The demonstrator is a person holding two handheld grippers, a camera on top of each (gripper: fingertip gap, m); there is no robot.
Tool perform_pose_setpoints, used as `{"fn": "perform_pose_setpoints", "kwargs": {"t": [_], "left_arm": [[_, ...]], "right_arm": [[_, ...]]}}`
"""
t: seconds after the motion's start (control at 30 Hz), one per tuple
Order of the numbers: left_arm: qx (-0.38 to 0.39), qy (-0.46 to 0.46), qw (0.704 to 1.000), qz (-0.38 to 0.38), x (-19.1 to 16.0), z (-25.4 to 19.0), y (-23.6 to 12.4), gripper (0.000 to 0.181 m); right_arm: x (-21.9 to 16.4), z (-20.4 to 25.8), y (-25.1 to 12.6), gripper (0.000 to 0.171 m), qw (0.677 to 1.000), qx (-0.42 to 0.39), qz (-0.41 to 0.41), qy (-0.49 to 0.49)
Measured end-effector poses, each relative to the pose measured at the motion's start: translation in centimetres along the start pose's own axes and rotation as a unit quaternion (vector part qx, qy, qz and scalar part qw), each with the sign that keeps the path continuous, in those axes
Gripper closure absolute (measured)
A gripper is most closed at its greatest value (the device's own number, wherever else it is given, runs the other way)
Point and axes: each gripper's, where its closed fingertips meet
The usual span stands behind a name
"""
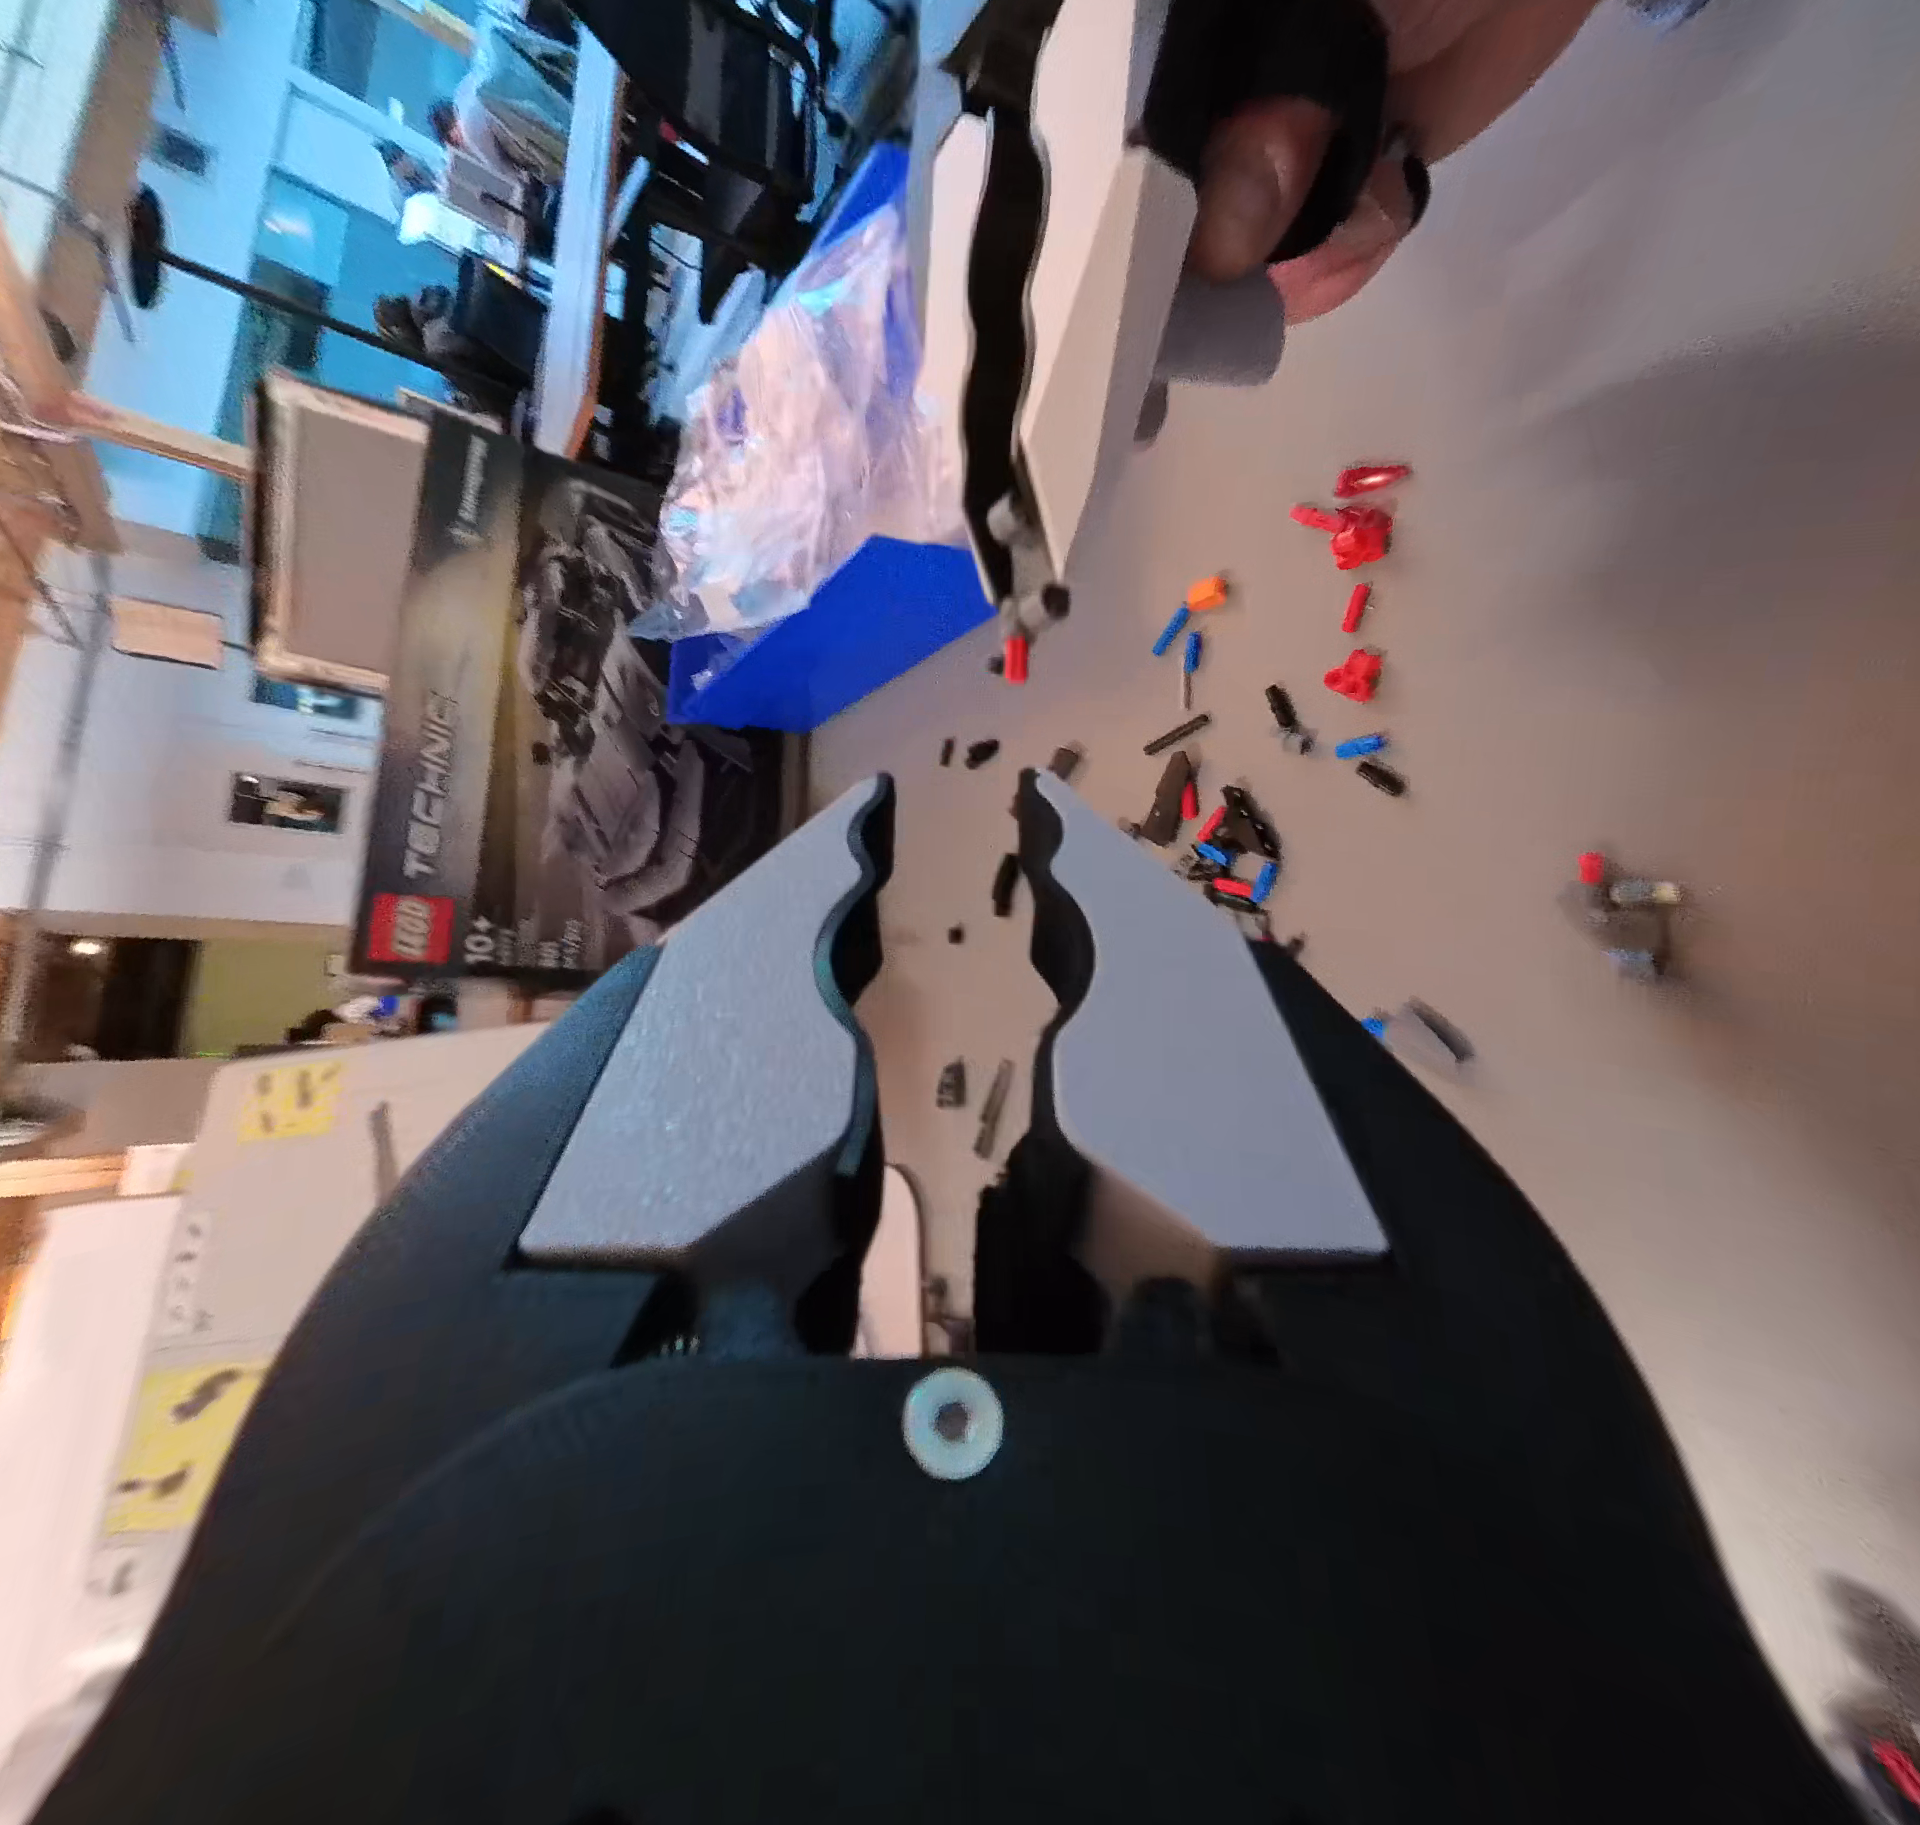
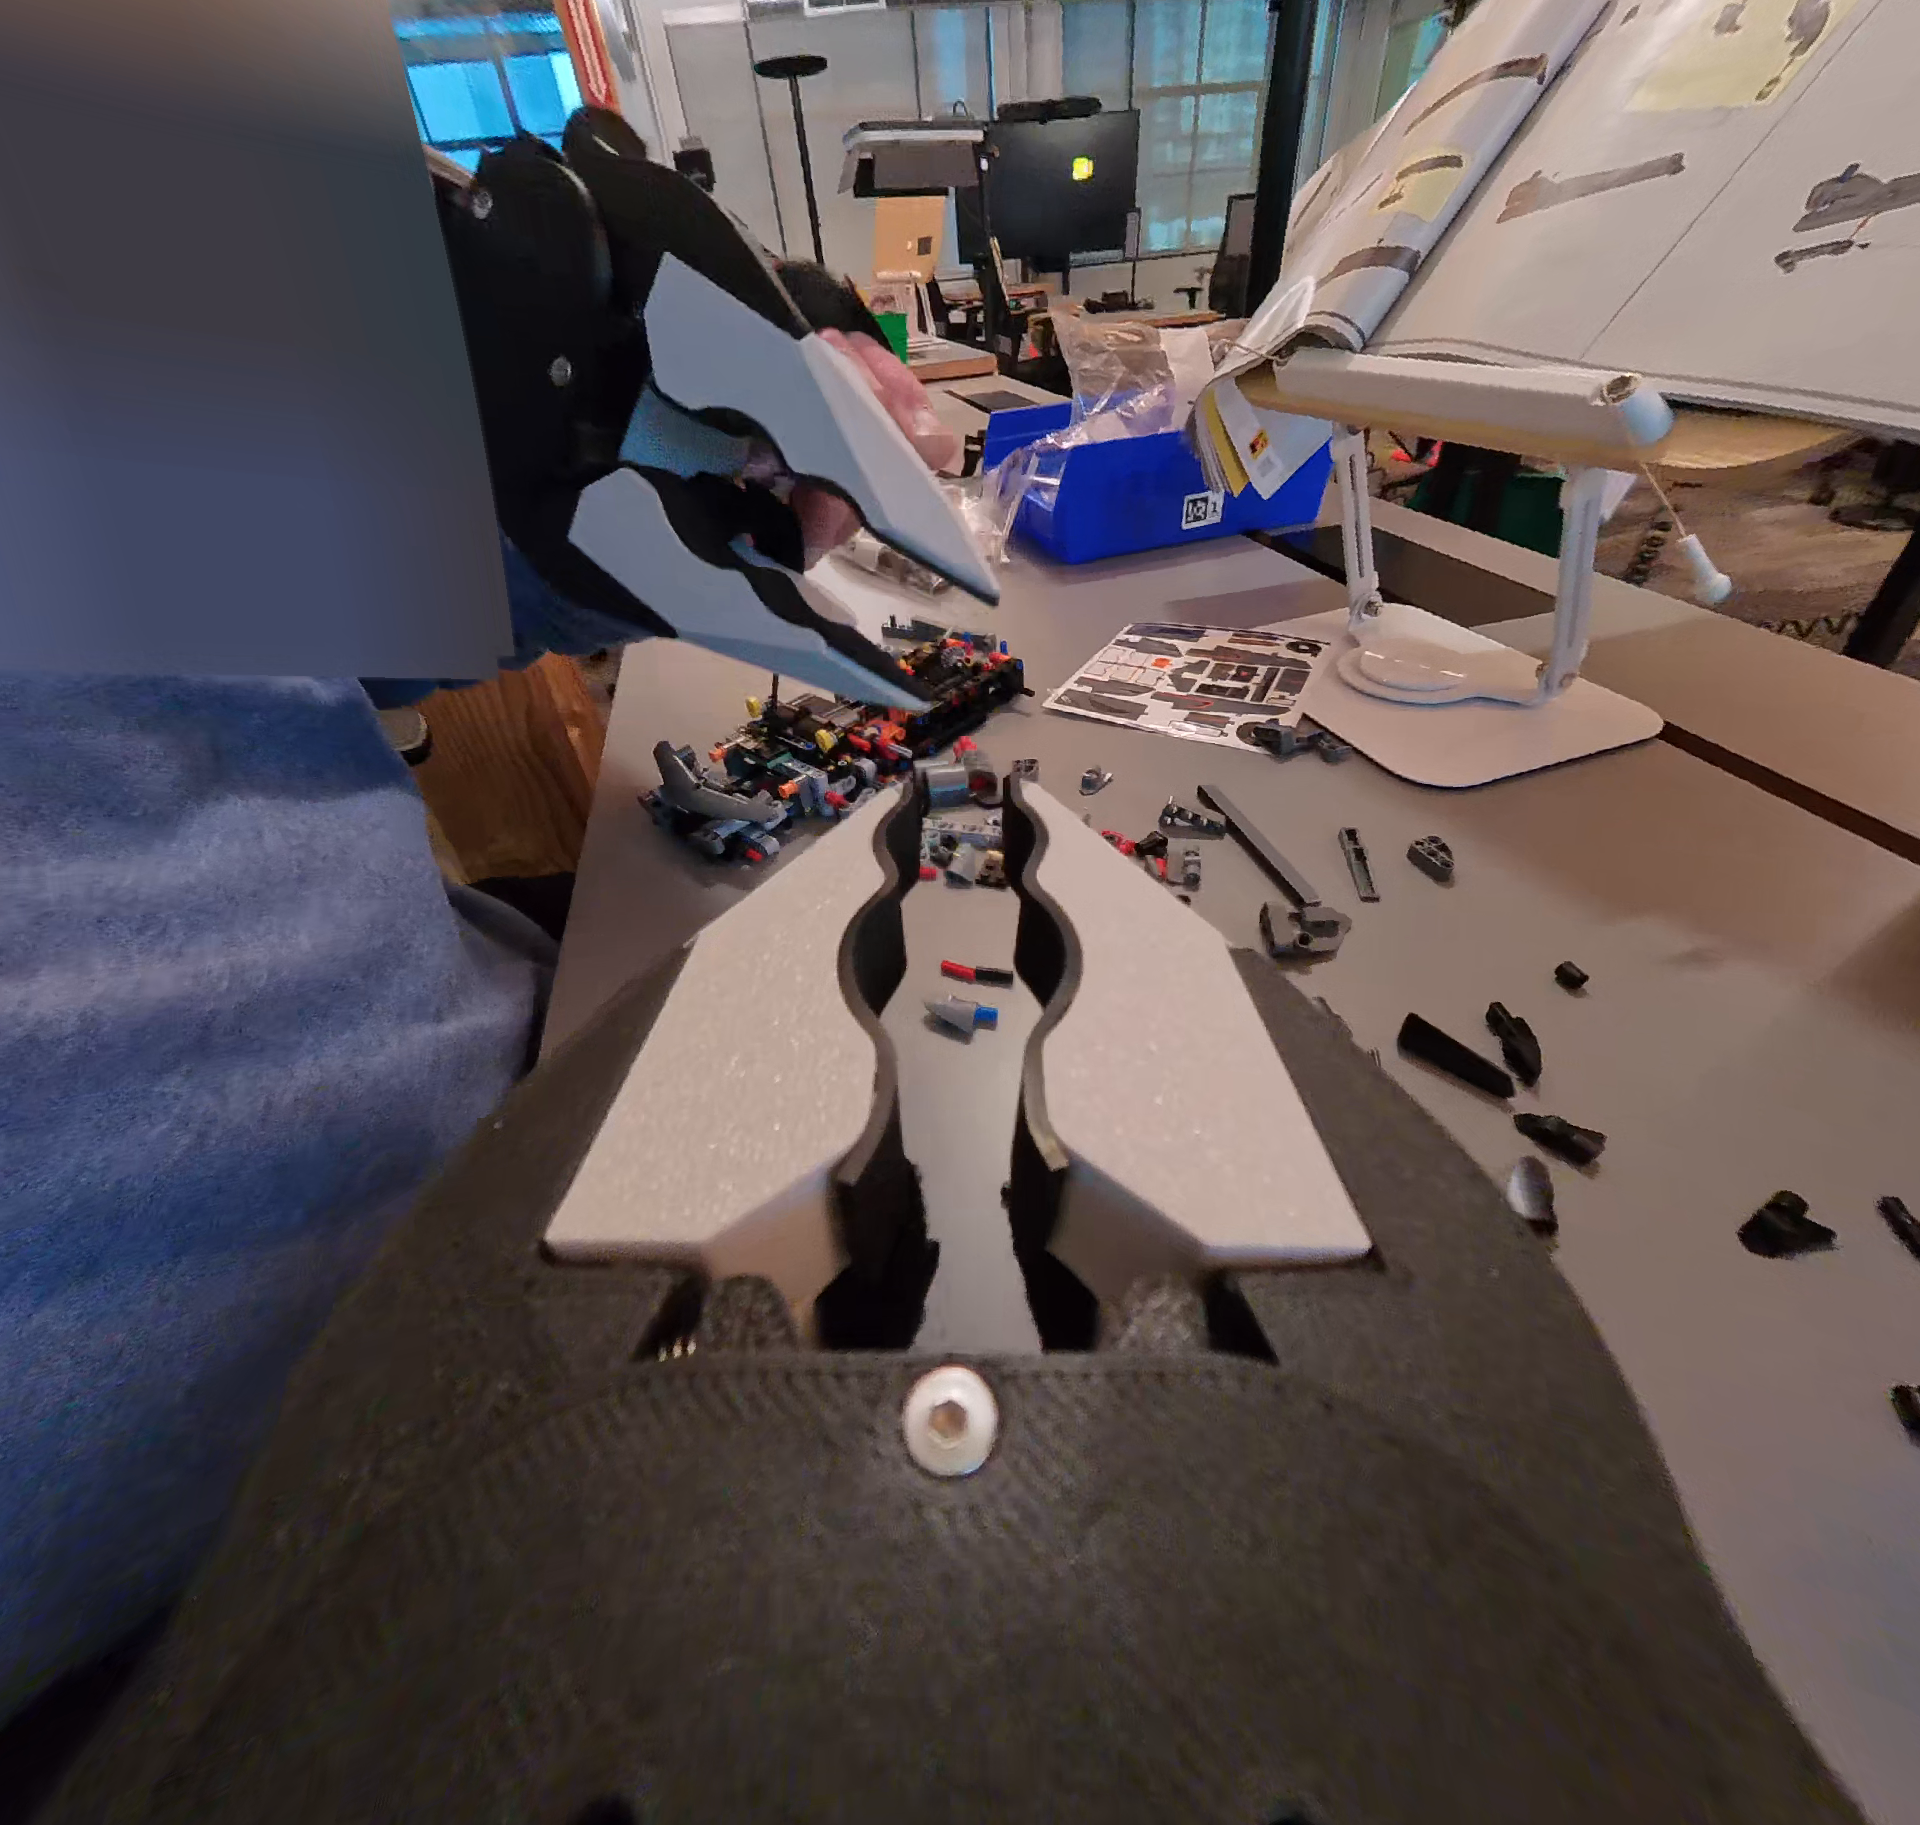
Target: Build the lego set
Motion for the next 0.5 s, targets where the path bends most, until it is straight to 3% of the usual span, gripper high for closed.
{"fn": "perform_pose_setpoints", "kwargs": {"t": [0.37, 0.5], "left_arm": [[-0.173, -0.169, 0.964, 0.108, -7.1, -8.0, -2.0, 0.162], [-0.199, -0.159, 0.955, 0.15, -9.9, -10.5, -1.0, 0.16]], "right_arm": [[-3.5, 0.4, -1.4, 0.159, 0.999, -0.01, 0.05, -0.007], [-4.8, 1.0, -1.2, 0.158, 0.998, -0.007, 0.068, -0.013]]}}
Point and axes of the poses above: each gripper's, where its closed fingertips meet, y out along the fingers, x out of its top, z = x × y across the jaws, and after that the axes turned 4 degrees about -z, right-handed
